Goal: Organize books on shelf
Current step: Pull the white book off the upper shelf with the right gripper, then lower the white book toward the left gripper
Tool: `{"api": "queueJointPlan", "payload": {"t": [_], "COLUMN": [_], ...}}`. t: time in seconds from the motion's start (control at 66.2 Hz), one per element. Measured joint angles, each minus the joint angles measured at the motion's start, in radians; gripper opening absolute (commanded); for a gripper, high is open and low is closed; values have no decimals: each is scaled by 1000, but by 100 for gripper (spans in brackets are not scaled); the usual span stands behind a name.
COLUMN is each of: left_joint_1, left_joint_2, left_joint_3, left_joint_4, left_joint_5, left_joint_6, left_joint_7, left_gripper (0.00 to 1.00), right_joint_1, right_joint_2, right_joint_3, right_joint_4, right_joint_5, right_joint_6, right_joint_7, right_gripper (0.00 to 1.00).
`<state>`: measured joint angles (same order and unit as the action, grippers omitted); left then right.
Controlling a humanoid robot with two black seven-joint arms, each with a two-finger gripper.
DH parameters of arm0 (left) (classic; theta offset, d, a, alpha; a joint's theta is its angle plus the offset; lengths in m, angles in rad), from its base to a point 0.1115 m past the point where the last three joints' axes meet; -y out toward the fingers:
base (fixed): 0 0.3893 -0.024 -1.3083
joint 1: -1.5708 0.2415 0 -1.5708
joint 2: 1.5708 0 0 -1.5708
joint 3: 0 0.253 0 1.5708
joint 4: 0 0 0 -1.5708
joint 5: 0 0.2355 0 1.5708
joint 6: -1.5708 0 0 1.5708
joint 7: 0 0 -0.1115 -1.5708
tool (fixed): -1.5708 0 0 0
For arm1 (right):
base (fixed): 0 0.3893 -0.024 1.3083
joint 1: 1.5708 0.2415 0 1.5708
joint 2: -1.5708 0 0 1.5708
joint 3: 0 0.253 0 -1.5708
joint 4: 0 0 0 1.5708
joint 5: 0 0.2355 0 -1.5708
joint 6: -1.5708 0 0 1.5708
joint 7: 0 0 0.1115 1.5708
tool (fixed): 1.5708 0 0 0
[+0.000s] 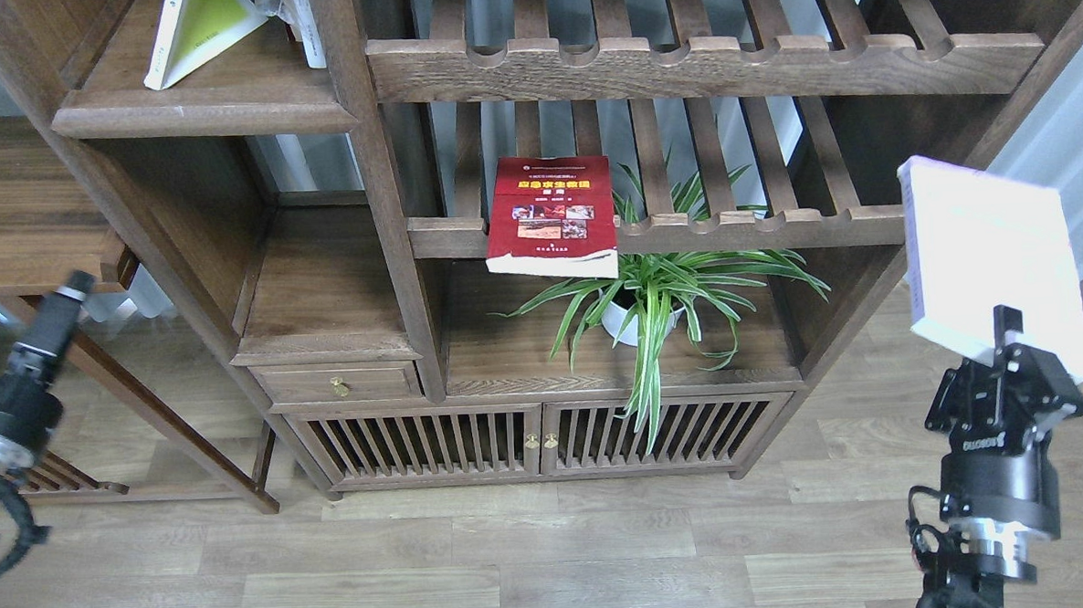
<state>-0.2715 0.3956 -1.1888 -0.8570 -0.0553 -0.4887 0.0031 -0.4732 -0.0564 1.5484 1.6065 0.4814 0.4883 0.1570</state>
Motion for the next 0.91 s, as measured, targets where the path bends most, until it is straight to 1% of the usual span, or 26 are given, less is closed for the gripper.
{"api": "queueJointPlan", "payload": {"t": [0.015, 0.03, 0.06, 0.121, 0.181, 0.242, 0.272, 0.332, 0.423, 0.483, 0.619, 0.679, 0.755, 0.77, 0.906], "left_joint_1": [1, 3, 4, 4, 5, 5, 5, 4, 0, -7, -34, -49, -62, -65, -65], "left_joint_2": [-3, -10, -12, -14, -19, -30, -35, -51, -64, -71, -88, -89, -87, -85, -81], "left_joint_3": [10, 49, 63, 116, 170, 235, 254, 292, 356, 414, 575, 623, 661, 675, 692], "left_joint_4": [3, 17, 22, 41, 56, 68, 72, 77, 76, 72, 42, 18, -16, -43, -126], "left_joint_5": [0, 0, 0, 0, 0, 0, 0, -1, -17, -70, -317, -424, -533, -590, -666], "left_joint_6": [0, 0, 0, 0, 0, 0, 0, 0, 0, 0, 0, 0, 0, 0, 0], "left_joint_7": [0, 0, 0, 0, 0, -1, -1, -2, 8, 37, 154, 190, 220, 239, 270], "left_gripper": [100, 100, 100, 100, 100, 100, 100, 100, 100, 100, 100, 100, 100, 100, 100], "right_joint_1": [0, -1, -1, -1, -1, 1, 2, 6, 16, 29, 81, 101, 128, 146, 186], "right_joint_2": [0, -1, -1, -2, -1, -1, 0, 2, 8, 15, 39, 42, 41, 41, 48], "right_joint_3": [-6, -26, -33, -58, -85, -142, -164, -205, -279, -324, -403, -434, -480, -505, -532], "right_joint_4": [-9, -42, -53, -101, -153, -242, -269, -304, -322, -330, -387, -406, -417, -421, -438], "right_joint_5": [-1, -2, -3, -7, -14, -40, -52, -73, -81, -82, -84, -84, -84, -83, -81], "right_joint_6": [0, 0, 0, 1, 1, 1, 1, 1, 0, 0, 0, 0, 0, 0, 0], "right_joint_7": [0, -2, -2, -16, -46, -105, -123, -146, -161, -177, -262, -291, -318, -331, -345], "right_gripper": [10, 10, 10, 6, 4, 4, 4, 4, 4, 4, 4, 5, 5, 5, 5]}}
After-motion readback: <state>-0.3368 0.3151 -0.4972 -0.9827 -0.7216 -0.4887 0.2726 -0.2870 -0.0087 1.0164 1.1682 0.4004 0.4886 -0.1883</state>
